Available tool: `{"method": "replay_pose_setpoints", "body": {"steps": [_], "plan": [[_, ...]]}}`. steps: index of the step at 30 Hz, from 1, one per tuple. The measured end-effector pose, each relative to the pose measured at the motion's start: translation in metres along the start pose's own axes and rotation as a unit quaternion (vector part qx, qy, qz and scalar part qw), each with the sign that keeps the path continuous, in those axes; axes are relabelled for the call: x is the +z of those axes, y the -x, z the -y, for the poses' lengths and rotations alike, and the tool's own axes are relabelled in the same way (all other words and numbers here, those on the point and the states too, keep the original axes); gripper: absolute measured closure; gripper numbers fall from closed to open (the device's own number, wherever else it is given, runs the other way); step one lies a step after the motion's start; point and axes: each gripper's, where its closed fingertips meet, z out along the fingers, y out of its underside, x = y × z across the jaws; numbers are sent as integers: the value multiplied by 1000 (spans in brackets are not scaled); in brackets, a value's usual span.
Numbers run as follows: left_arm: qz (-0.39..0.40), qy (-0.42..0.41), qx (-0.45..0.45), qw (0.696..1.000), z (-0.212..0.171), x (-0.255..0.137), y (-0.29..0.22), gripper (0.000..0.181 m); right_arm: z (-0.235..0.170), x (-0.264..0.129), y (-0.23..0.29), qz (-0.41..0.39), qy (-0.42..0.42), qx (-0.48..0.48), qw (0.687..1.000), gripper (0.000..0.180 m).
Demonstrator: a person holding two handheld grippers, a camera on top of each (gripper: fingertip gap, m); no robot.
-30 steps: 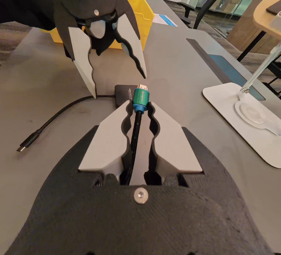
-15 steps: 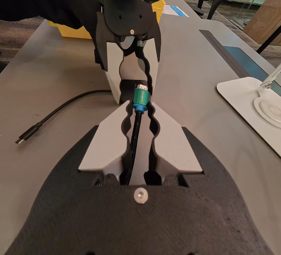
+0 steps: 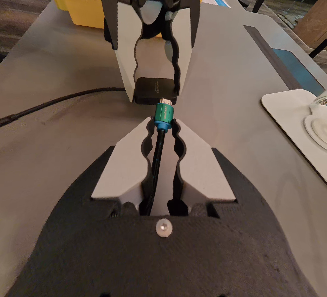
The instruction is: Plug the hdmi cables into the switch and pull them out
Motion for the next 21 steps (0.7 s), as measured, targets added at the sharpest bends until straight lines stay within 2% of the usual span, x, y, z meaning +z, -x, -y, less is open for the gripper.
{"method": "replay_pose_setpoints", "body": {"steps": [21], "plan": [[-23,22,34,999,17,-5,-11,113,-6,9,6,-4,34,-32,999,163]]}}
